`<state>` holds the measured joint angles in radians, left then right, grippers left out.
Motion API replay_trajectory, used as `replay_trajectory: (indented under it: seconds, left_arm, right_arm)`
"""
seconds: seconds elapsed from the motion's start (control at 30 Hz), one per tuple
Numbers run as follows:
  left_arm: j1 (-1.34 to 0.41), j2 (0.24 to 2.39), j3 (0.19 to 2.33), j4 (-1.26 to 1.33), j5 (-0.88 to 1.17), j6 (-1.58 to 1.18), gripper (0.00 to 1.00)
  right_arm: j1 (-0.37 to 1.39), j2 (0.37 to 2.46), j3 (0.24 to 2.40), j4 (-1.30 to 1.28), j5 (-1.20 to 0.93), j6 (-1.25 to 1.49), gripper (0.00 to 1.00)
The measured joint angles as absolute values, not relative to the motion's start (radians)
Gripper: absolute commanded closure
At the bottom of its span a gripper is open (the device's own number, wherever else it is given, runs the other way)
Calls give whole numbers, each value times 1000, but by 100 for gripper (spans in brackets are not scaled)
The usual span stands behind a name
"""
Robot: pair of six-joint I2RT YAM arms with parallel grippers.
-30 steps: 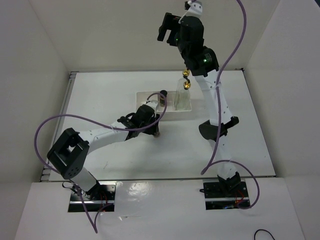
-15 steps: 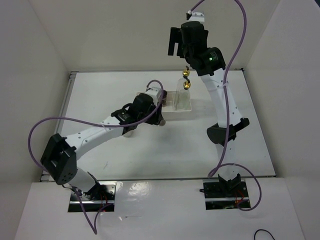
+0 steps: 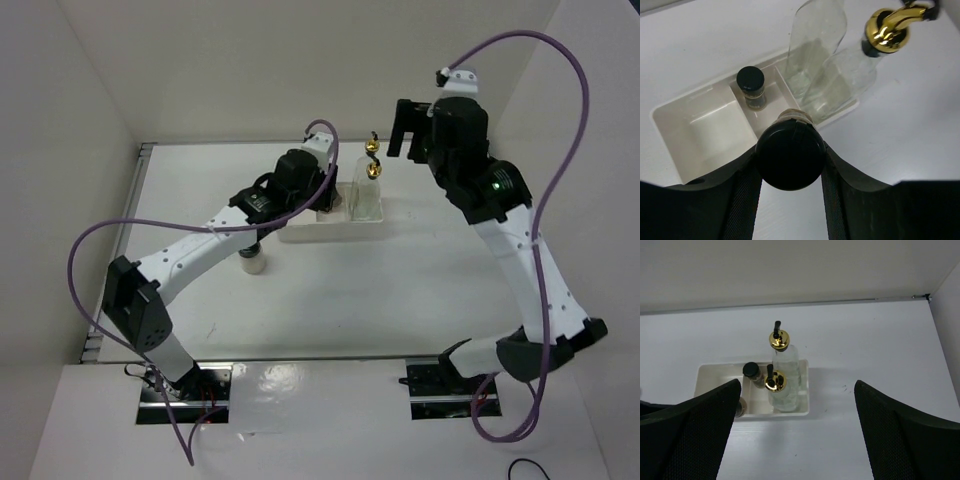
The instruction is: Organize the condiment bottles
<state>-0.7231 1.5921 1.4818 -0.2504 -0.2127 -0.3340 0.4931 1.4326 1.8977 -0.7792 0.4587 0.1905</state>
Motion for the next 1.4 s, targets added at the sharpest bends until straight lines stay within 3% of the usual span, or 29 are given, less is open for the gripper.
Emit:
replay_trajectory:
  seconds: [0.23,0.87,1.4]
  left_arm:
    - [-723,1734,1513,-311,-272,-311,88]
    - [-722,1876,1618,-323,-348,-284,86]
    - [-722,1987,1618,-290,-362,-297,83]
  right_arm:
    - [464,1221,1637,-645,428,210,2]
    - [427,999,1161,-595,321,387,2]
    - [427,929,947,-550,212,484,2]
